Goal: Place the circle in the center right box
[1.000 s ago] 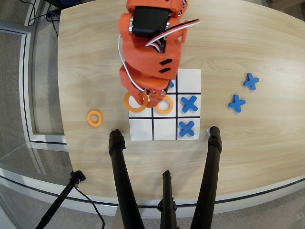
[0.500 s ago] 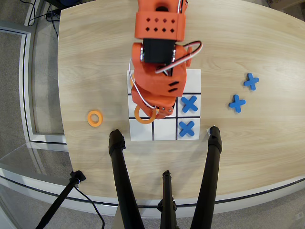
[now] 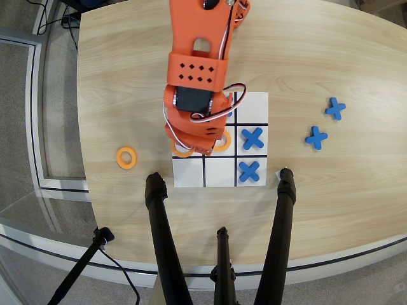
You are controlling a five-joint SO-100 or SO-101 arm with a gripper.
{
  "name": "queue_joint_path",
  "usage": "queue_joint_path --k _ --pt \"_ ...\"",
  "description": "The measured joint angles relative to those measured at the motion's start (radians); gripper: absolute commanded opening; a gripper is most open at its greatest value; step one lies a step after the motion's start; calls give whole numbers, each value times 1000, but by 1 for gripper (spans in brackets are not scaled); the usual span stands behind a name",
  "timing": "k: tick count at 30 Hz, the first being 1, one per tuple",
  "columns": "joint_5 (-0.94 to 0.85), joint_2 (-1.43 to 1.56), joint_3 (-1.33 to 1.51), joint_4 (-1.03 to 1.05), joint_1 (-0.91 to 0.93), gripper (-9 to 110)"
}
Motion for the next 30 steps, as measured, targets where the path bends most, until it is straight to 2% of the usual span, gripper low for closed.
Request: queue_joint_path --k 14,30 --pt "-3 -175 14 -118 20 0" --pt "25 -218 -25 -127 -3 2"
